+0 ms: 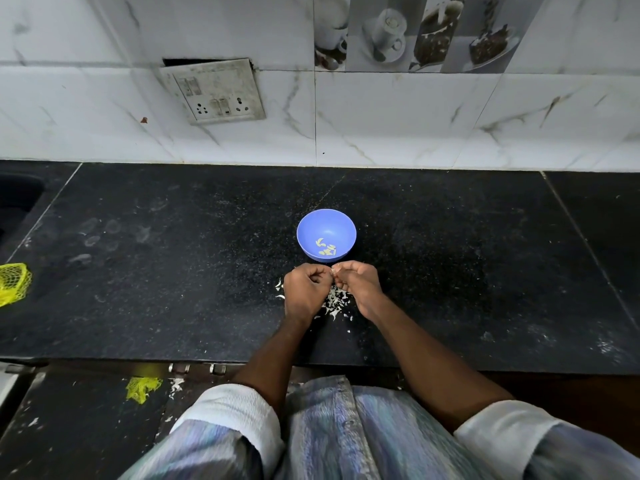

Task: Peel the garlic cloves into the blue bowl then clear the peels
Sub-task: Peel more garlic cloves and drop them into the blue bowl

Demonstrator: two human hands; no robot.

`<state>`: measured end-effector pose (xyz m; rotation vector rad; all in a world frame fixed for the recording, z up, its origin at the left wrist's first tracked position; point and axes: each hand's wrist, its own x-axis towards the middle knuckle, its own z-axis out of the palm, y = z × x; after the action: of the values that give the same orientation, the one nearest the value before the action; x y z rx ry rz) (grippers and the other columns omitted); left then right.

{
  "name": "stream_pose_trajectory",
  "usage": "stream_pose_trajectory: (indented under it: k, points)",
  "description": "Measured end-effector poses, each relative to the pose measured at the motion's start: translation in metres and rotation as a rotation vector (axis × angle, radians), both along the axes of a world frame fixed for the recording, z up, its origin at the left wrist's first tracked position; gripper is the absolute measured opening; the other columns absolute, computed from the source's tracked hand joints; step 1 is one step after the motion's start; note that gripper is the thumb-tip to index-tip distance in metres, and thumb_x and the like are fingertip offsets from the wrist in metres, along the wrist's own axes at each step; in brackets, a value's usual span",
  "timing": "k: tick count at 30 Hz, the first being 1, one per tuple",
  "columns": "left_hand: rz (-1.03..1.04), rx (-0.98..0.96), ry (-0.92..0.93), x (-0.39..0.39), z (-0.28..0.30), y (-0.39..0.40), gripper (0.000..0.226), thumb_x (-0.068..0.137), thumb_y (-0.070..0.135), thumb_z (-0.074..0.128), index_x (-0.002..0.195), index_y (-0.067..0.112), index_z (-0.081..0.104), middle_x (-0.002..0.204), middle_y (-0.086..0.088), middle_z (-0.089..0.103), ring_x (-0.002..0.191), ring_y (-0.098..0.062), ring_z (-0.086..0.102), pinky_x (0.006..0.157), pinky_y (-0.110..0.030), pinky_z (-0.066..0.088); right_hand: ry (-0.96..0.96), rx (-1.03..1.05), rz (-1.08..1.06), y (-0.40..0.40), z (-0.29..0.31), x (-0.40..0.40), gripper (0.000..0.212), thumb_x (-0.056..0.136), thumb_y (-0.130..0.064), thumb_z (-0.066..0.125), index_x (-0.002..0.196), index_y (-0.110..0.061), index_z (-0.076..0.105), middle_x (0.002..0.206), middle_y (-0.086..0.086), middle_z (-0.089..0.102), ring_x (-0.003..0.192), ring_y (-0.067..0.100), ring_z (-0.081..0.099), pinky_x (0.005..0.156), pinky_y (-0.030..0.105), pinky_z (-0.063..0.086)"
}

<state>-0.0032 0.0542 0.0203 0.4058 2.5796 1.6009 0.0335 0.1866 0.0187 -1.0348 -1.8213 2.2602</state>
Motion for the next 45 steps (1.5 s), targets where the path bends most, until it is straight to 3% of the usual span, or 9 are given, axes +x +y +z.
stream_pose_trajectory:
  k: [5, 12, 18, 21, 25, 30, 38, 45]
  points:
    - [0.003, -0.037, 0.029, 0.000, -0.002, 0.000, 0.018, 0.078, 0.029, 0.071, 0.071, 0.013, 0.076, 0.058, 0.000, 0.064, 0.055, -0.012, 0.055, 0.059, -0.037, 0.051, 0.014, -0.028, -0.016, -0.005, 0.000, 0.002, 0.009, 0.093, 0.000, 0.068, 0.088, -0.006, 0.073, 0.087, 0.013, 0.073, 0.081, 0.020, 0.066, 0.076, 0.030, 0.055]
    - [0.029, -0.033, 0.040, 0.003, 0.001, -0.001, 0.010, 0.080, 0.017, 0.076, 0.070, 0.014, 0.077, 0.062, 0.008, 0.067, 0.058, -0.008, 0.061, 0.057, -0.028, 0.050, -0.001, -0.151, -0.026, -0.008, 0.007, 0.003, 0.014, 0.097, 0.006, 0.060, 0.091, -0.003, 0.070, 0.082, 0.008, 0.070, 0.073, 0.013, 0.063, 0.067, 0.021, 0.053]
    - [0.074, 0.069, -0.161, 0.002, -0.002, 0.001, 0.006, 0.084, 0.016, 0.079, 0.080, 0.018, 0.083, 0.067, 0.009, 0.075, 0.060, 0.002, 0.065, 0.066, -0.023, 0.056, -0.011, -0.256, -0.042, -0.005, 0.006, 0.003, 0.021, 0.099, 0.009, 0.051, 0.098, 0.000, 0.070, 0.083, 0.011, 0.072, 0.071, 0.015, 0.062, 0.064, 0.022, 0.053]
    - [0.075, 0.085, -0.176, 0.001, -0.005, 0.000, 0.007, 0.089, 0.018, 0.075, 0.083, 0.019, 0.080, 0.073, 0.007, 0.076, 0.069, -0.009, 0.073, 0.070, -0.030, 0.061, -0.021, -0.266, -0.052, -0.005, 0.006, 0.002, 0.019, 0.098, 0.008, 0.053, 0.101, 0.000, 0.070, 0.079, 0.010, 0.071, 0.070, 0.015, 0.063, 0.063, 0.022, 0.054]
    - [0.058, 0.052, -0.150, 0.000, -0.008, -0.001, 0.008, 0.089, 0.019, 0.077, 0.081, 0.019, 0.076, 0.072, 0.007, 0.074, 0.070, -0.011, 0.071, 0.070, -0.034, 0.061, -0.010, -0.243, -0.060, -0.005, 0.006, 0.004, 0.016, 0.098, 0.006, 0.056, 0.102, 0.000, 0.071, 0.078, 0.010, 0.071, 0.067, 0.012, 0.062, 0.062, 0.021, 0.052]
    - [0.014, 0.100, -0.148, -0.002, -0.008, -0.002, 0.020, 0.082, 0.012, 0.088, 0.098, 0.017, 0.077, 0.083, 0.006, 0.076, 0.076, -0.009, 0.072, 0.074, -0.026, 0.061, -0.015, -0.229, -0.079, -0.003, 0.007, 0.004, 0.013, 0.095, 0.007, 0.060, 0.097, 0.000, 0.071, 0.076, 0.012, 0.072, 0.065, 0.013, 0.063, 0.062, 0.021, 0.053]
    - [0.037, 0.091, -0.132, -0.005, -0.012, -0.001, 0.009, 0.088, 0.010, 0.082, 0.093, 0.018, 0.083, 0.082, 0.009, 0.079, 0.075, -0.008, 0.076, 0.074, -0.029, 0.063, -0.033, -0.174, 0.040, -0.003, 0.007, 0.006, 0.019, 0.096, -0.002, 0.066, 0.109, 0.011, 0.070, 0.077, 0.011, 0.069, 0.067, 0.013, 0.062, 0.066, 0.021, 0.052]
    - [0.031, 0.127, -0.187, -0.006, -0.008, 0.000, 0.005, 0.092, 0.012, 0.078, 0.093, 0.015, 0.081, 0.082, 0.006, 0.079, 0.074, -0.009, 0.075, 0.074, -0.030, 0.061, -0.075, -0.014, 0.049, 0.000, 0.010, 0.001, 0.013, 0.093, 0.005, 0.065, 0.103, 0.009, 0.072, 0.076, 0.012, 0.071, 0.064, 0.012, 0.062, 0.060, 0.019, 0.052]
